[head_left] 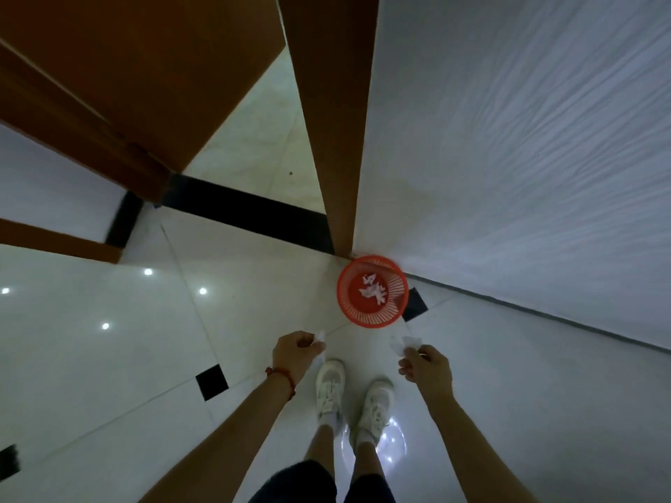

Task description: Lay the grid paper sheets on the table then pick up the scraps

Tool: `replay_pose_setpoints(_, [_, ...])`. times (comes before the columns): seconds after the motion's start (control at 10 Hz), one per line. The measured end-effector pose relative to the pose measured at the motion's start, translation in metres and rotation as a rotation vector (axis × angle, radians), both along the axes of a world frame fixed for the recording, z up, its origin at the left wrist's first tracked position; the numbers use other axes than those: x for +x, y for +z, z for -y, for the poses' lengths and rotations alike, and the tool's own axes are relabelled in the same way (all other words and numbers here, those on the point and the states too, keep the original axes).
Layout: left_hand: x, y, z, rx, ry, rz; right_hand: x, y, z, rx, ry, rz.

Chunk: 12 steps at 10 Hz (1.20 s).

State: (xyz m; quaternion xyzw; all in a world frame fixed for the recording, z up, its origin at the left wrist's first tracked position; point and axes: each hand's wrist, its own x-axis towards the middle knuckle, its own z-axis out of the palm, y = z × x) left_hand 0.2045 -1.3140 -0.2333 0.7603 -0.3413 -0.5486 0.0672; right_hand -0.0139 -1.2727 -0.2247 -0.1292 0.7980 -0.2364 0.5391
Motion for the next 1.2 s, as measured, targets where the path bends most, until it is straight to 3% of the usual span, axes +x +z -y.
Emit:
replay_pose_setpoints(0.3, [-0.047, -0.162, 0.041, 0.064, -0.047, -0.011, -0.007, -0.152, 0.041, -0.003, 0.030, -0.026])
replay_pose_setpoints(0.6, [-0.086, -0.238, 0.070, 0.084, 0.053, -0.077, -0.014, -0.239, 0.068, 0.030, -0.031, 0.009])
replay_pose_setpoints(0.8, [-0.098, -0.246, 0.085, 0.104, 0.202, -0.209, -0.017, -0.253, 0.078, -0.003, -0.060, 0.032])
replay_pose_setpoints(1.0, [-0.097, -0.227, 0.078, 0.085, 0.068, -0.153, -0.023, -0.254, 0.061, 0.068, -0.003, 0.037])
replay_pose_setpoints(1.2, [-0.093, -0.205, 0.052, 0.105, 0.090, -0.106, -0.027, -0.226, 0.044, 0.054, -0.035, 0.032])
